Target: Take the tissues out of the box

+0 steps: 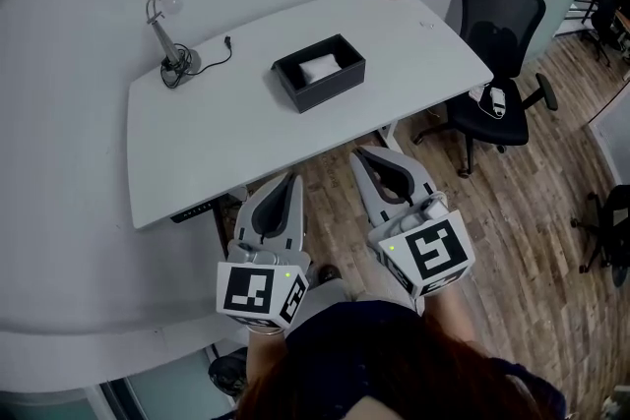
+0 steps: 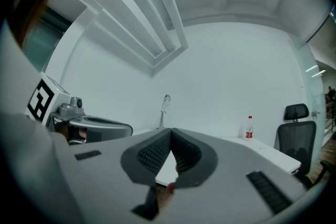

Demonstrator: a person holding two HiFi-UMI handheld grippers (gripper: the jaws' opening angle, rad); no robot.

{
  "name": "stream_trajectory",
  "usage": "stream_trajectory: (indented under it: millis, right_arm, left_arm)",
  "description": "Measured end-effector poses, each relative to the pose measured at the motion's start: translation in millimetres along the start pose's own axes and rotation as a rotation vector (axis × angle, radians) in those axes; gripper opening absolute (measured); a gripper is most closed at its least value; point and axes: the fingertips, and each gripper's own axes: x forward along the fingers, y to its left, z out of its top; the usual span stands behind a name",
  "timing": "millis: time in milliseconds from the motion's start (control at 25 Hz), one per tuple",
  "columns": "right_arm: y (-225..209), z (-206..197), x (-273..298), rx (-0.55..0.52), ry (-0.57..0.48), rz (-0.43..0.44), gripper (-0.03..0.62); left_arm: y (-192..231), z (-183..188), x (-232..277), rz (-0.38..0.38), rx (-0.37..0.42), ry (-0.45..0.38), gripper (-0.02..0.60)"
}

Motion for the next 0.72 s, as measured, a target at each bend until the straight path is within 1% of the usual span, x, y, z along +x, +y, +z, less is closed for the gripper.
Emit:
stream_trajectory:
  millis: [400, 720]
  right_arm:
    - [0.0, 5.7, 37.0, -0.023, 0.010, -0.023, 0.018]
    - [5.9, 5.0, 60.2, -0.020, 0.032, -0.032, 0.020]
  left_arm:
    - [30.2, 5.4, 15.5, -0.037, 0.000, -0.015, 0.025]
    - [51.0, 7.2, 22.7, -0.067, -0.007, -0.018, 0.025]
